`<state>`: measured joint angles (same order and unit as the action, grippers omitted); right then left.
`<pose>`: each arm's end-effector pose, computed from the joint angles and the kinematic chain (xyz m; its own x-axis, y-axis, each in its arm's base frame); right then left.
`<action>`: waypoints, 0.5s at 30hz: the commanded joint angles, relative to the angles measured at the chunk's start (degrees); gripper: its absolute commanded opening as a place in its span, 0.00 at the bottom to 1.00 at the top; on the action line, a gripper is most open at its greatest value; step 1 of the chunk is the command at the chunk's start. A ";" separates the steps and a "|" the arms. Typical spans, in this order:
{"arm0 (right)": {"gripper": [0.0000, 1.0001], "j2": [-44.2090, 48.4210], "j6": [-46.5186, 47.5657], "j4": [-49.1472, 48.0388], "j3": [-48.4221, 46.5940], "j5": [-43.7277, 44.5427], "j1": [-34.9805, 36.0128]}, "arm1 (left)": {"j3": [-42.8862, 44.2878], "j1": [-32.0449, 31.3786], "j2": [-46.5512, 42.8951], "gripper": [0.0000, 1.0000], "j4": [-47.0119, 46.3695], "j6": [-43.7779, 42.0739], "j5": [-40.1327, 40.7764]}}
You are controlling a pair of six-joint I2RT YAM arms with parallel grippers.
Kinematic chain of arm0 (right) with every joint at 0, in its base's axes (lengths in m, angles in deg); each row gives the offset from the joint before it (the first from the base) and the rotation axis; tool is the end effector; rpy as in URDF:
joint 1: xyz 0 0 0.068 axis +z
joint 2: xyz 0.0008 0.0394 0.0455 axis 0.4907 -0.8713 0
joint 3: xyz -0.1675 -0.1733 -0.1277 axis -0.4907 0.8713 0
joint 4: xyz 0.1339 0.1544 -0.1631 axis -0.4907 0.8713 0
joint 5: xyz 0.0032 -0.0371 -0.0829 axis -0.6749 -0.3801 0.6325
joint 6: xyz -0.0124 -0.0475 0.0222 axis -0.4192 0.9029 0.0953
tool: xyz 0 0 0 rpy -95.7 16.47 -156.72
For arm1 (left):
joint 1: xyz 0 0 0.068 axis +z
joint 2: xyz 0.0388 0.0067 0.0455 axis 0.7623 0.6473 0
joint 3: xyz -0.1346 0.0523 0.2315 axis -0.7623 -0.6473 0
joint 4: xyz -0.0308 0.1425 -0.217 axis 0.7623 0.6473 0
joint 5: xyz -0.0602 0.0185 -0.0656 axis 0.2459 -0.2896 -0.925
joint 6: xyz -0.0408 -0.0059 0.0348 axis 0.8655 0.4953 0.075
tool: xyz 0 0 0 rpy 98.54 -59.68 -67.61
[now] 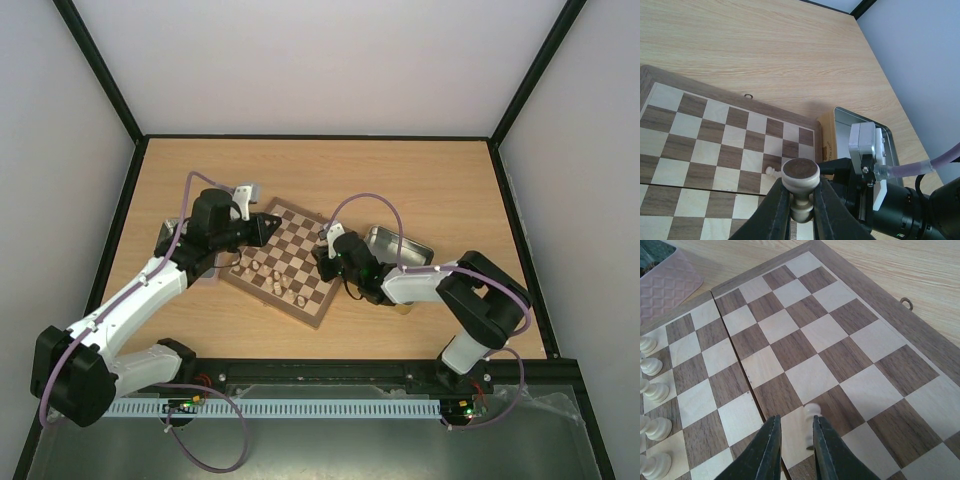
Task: Set up the chess pieces on the board
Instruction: Place the chess piece on the chessboard.
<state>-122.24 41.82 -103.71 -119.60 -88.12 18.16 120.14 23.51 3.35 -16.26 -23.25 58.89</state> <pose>0.2112 0.2357 0.1536 -0.5020 -0.1875 -0.8443 -0.6865 0.6801 0.2572 0.2247 -0.1237 0.2903 -0.6597 -0.1800 -0.7297 0.4256 0.7107 -0.5601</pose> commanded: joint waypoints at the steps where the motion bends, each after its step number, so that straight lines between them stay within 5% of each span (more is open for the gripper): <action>1: 0.18 1.59 -0.75 1.50 -0.60 0.72 0.00 | -0.05 0.32 0.00 0.10 0.20 -0.60 -0.69; 15: 0.32 0.12 -8.83 27.65 -15.19 5.10 -0.09 | -0.31 0.31 -0.17 0.12 1.84 -0.70 -0.94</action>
<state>-120.77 34.72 -85.92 -131.23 -84.41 18.14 120.14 23.51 3.35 -15.62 -23.40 58.84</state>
